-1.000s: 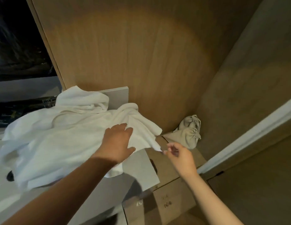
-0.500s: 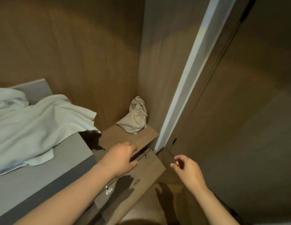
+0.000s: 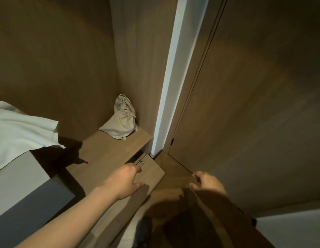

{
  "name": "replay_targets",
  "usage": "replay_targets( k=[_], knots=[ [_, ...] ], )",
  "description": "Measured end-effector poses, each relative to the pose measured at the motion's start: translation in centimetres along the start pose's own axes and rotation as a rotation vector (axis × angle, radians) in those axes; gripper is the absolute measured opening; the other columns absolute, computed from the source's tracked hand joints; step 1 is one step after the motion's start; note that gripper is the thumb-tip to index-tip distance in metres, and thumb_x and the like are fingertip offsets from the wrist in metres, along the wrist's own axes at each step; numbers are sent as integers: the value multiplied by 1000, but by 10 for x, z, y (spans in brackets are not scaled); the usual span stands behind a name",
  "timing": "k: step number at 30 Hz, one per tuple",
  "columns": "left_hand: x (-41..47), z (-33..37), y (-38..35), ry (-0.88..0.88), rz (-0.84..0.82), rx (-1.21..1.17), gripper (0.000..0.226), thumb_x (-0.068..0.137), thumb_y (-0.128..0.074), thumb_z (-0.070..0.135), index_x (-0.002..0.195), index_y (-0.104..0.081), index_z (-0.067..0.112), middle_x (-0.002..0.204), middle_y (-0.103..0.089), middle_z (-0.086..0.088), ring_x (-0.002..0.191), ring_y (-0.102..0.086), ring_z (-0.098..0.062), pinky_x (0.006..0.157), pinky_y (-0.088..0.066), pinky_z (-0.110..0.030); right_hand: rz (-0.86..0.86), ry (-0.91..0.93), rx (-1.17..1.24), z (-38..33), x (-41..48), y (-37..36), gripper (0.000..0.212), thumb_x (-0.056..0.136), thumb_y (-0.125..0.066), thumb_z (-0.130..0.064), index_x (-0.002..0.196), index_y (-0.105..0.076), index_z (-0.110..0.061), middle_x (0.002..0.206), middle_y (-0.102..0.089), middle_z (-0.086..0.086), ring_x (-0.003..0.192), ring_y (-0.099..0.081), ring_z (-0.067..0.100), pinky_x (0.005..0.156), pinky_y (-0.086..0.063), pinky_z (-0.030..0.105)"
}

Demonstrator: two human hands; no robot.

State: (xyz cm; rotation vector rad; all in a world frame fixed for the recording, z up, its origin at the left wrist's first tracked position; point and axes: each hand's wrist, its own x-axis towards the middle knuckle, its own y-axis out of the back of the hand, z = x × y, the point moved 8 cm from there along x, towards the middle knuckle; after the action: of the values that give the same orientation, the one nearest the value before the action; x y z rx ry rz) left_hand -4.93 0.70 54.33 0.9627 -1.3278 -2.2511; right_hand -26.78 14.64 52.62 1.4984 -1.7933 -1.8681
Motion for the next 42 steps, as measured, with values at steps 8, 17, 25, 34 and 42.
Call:
replay_targets(
  k=[8, 17, 25, 34, 42],
  knots=[
    [93, -22, 5, 49, -29, -35, 43, 92, -56, 43, 130, -52, 23, 128, -56, 2, 114, -54, -13, 97, -44, -27, 61, 73, -1, -2, 93, 19, 46, 98, -52, -38, 142, -45, -24, 142, -48, -1, 131, -45, 15, 104, -34, 23],
    [165, -46, -8, 137, -152, -46, 45, 90, -57, 43, 129, -55, 21, 123, -58, 0, 111, -57, -16, 95, -47, -29, -32, 115, -22, -4, 182, 12, 46, 96, -55, -40, 138, -46, -25, 135, -51, -4, 126, -47, 11, 98, -32, 19],
    [229, -65, -47, 230, -164, -53, 41, 90, -55, 44, 126, -56, 25, 122, -59, 0, 109, -58, -17, 91, -48, -28, -151, 205, -70, -7, 273, -5, 44, 97, -54, -38, 137, -49, -20, 136, -53, -1, 125, -49, 14, 99, -35, 22],
    [313, -79, -162, 362, -111, -115, 44, 90, -54, 46, 129, -52, 26, 121, -58, 3, 110, -57, -14, 90, -47, -26, -194, 385, -113, 15, 396, -70, 29, 97, -55, -34, 124, -56, -24, 118, -62, -4, 93, -52, 2, 65, -30, 10],
    [386, -122, -336, 416, -58, -126, 47, 91, -54, 45, 133, -50, 26, 121, -59, 1, 106, -59, -17, 86, -47, -27, -216, 453, -136, 60, 508, -216, 25, 96, -58, -32, 119, -59, -22, 105, -63, -6, 89, -57, 3, 68, -39, 14]
  ],
)
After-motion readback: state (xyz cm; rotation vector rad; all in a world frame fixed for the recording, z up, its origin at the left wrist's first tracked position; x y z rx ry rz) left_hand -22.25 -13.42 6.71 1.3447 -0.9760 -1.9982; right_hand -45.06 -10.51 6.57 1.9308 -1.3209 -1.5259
